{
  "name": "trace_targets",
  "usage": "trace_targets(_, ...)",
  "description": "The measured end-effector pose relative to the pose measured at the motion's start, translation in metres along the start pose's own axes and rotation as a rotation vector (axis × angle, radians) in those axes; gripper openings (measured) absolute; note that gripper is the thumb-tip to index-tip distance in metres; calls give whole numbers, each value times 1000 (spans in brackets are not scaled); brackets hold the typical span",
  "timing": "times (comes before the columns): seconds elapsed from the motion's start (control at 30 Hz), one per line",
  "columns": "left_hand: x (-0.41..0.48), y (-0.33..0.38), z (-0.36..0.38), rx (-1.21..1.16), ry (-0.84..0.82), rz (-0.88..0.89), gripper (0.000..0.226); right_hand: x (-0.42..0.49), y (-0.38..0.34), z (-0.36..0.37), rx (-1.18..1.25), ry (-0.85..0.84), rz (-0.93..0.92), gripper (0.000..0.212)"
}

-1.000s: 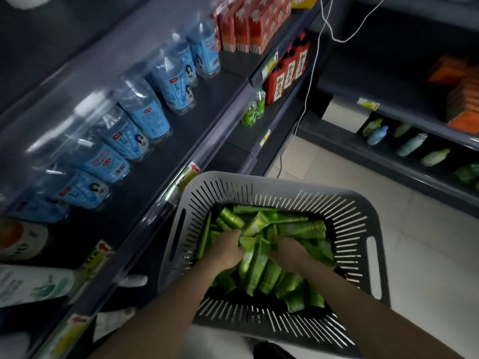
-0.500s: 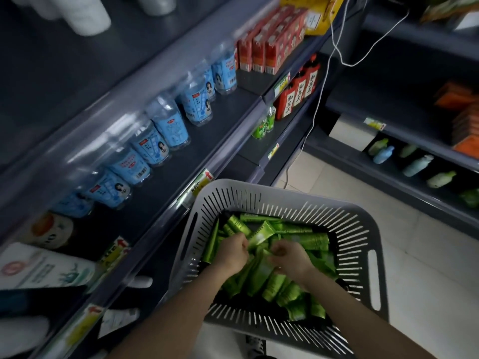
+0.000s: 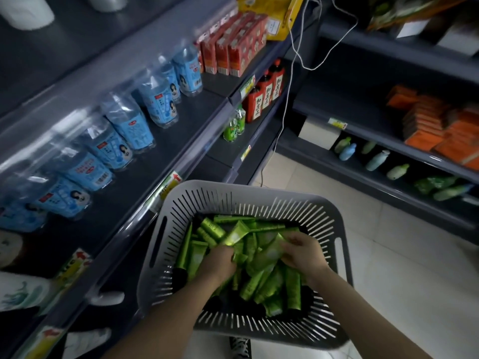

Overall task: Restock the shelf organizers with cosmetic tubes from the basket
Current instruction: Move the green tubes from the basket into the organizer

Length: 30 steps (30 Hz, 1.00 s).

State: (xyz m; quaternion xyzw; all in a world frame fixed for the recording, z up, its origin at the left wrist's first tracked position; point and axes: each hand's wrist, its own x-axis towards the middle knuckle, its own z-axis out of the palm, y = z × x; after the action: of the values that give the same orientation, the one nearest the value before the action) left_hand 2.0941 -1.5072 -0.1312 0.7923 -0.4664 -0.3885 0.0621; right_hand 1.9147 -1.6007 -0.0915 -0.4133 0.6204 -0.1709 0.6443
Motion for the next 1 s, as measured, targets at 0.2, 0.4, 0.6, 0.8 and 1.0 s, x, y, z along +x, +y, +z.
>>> trace_targets(0.2,-14,16,-41,-221,138,40,31,-16,-25,12,51,-41,-54,9)
trace_targets(0.4,-68,13,-121,-325,304,73,15,-50,-82,52,32,-129,-206,7)
trace_targets(0.6,-164,7,-218,-279,542,140,18,-129,-168,112,-18,-373,-476,7)
trace_targets(0.8,-278,-12,-277,-329,797,241,31,-228,-221,186,-76,-630,-714,5)
trace_targets(1.0,-386,-51,-305,-311,1022,255,32,-321,-233,234,-98,-827,-847,6)
